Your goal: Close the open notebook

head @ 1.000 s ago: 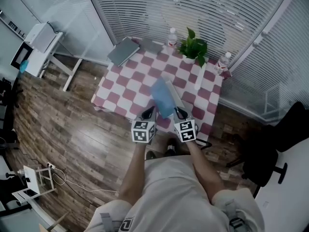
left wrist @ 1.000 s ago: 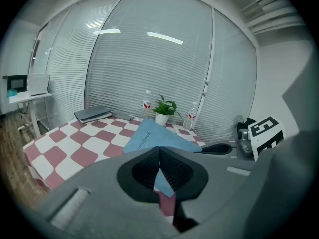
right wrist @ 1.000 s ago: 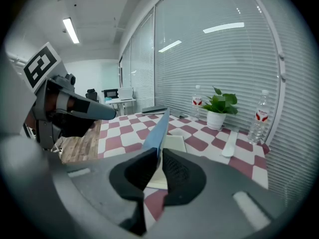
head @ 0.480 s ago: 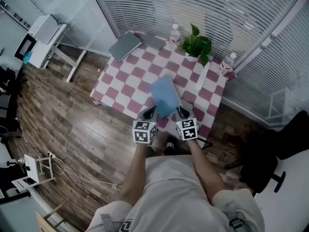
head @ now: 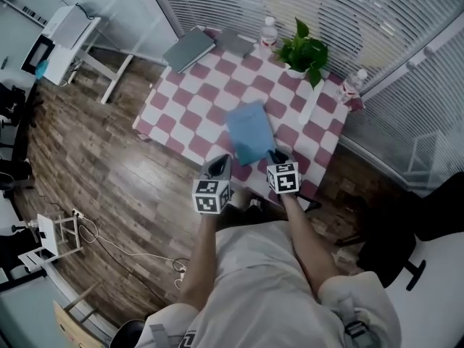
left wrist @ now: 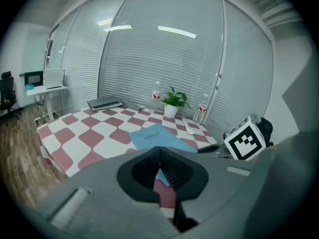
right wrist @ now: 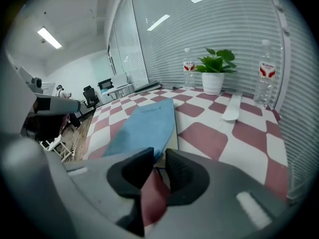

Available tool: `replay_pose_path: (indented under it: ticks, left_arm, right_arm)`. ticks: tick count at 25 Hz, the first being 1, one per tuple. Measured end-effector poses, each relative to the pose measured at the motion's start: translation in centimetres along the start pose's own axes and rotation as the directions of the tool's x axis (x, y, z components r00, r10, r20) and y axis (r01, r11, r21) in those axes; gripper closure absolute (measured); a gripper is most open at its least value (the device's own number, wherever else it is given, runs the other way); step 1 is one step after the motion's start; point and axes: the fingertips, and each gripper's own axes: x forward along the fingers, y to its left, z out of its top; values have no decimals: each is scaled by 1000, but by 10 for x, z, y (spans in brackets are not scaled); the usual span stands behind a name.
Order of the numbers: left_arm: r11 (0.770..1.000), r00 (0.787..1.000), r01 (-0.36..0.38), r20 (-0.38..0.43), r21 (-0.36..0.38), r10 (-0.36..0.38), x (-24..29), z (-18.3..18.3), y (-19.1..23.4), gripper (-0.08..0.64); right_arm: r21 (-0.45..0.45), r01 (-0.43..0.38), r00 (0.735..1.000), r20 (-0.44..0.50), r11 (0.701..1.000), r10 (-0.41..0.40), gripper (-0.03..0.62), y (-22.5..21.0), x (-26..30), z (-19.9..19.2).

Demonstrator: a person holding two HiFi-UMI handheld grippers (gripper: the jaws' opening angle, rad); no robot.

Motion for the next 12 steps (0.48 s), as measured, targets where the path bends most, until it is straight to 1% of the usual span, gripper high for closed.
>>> replay_pose_path:
  ticks: [3, 9, 10, 12]
  left_arm:
    - [1000, 999, -12, 37, -2, 12, -3, 9, 3, 552]
    - [1000, 998, -20, 64, -21, 21, -8, 11, 0, 552]
    - [999, 998, -22, 63, -23, 24, -11, 11, 0, 552]
    - [999, 998, -26, 60, -25, 27, -17, 9, -2, 552]
  right_arm:
    - [-7, 6, 1000, -16, 1000, -6, 511, -2, 3, 1]
    - [-22, 29, 999, -18, 999, -29, 502, -1, 4, -1]
    - [-24, 37, 999, -11, 999, -37, 483, -1, 3, 0]
    - [-28, 54, 999, 8, 998, -54, 468, -3, -4, 4]
